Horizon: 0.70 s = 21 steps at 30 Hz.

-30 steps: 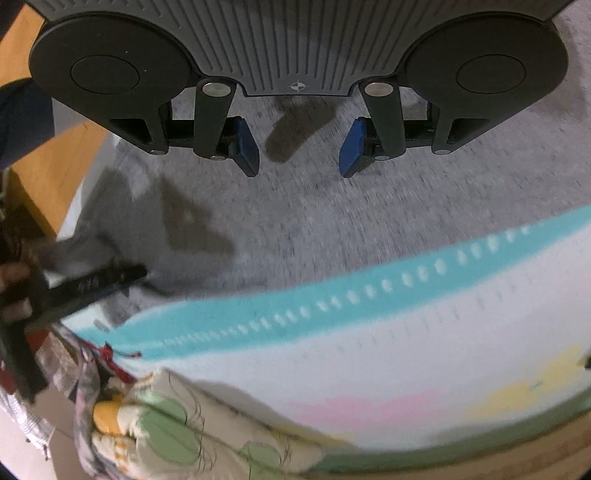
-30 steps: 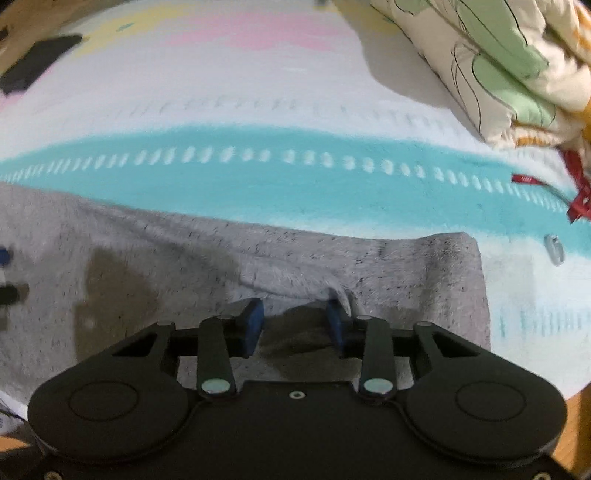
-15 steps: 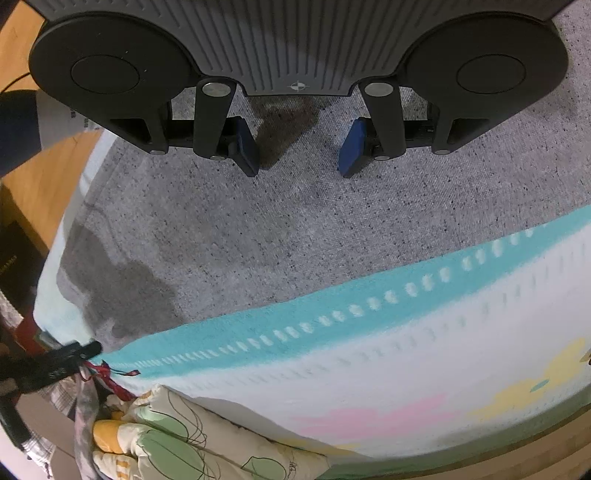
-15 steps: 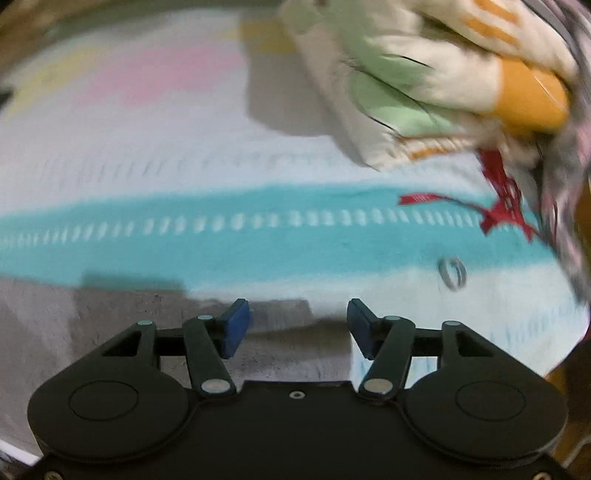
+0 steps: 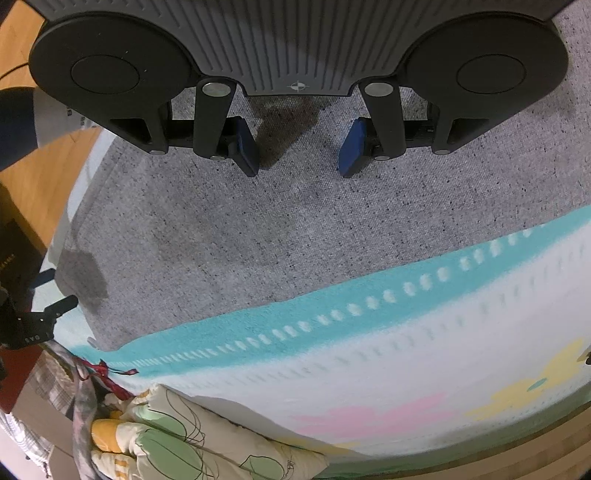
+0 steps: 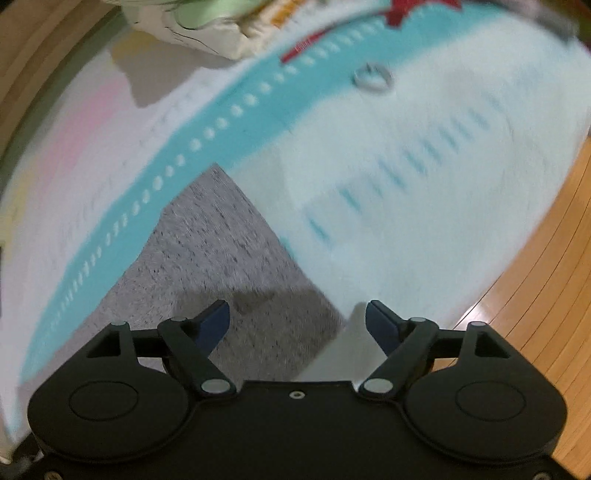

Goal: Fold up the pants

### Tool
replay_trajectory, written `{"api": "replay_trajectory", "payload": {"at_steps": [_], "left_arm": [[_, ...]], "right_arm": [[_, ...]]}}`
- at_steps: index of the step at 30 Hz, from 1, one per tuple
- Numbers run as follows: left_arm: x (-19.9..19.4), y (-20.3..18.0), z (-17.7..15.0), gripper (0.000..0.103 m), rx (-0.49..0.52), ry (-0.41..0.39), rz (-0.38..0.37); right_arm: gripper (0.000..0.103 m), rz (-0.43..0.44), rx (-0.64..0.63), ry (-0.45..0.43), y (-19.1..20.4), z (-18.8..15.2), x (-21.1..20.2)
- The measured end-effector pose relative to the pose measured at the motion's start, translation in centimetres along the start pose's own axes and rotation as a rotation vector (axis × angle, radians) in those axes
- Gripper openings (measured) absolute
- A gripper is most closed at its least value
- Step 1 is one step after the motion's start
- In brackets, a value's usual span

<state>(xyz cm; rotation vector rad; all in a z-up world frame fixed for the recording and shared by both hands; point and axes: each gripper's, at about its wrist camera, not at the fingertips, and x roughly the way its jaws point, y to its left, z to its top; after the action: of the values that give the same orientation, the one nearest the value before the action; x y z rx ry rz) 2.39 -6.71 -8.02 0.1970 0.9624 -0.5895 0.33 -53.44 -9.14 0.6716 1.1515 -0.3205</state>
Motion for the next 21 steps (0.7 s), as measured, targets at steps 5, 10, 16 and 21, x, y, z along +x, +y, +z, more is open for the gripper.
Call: {"api": "replay_trajectory", "payload": {"at_steps": [5, 10, 16, 21], "left_arm": [[0.1, -0.1, 0.0, 0.046, 0.002, -0.001, 0.004], [0.1, -0.2, -0.1, 0.046, 0.001, -0.001, 0.004], [-0.2, 0.3, 0.3, 0.046, -0.053, -0.022, -0.021], [-0.3, -0.4, 1.0, 0.046, -0.054, -0.048, -0.061]], "right_arm": [[0.080, 0.076, 0.027, 0.038, -0.6, -0.5, 0.8], [0.060, 0.100, 0.032, 0.050, -0.2, -0.9, 1.7], [0.024, 0.175, 0.029, -0.026, 0.1, -1.2, -1.2], [0.024, 0.266, -0.026, -0.158, 2.3, -2.5, -5.5]]}}
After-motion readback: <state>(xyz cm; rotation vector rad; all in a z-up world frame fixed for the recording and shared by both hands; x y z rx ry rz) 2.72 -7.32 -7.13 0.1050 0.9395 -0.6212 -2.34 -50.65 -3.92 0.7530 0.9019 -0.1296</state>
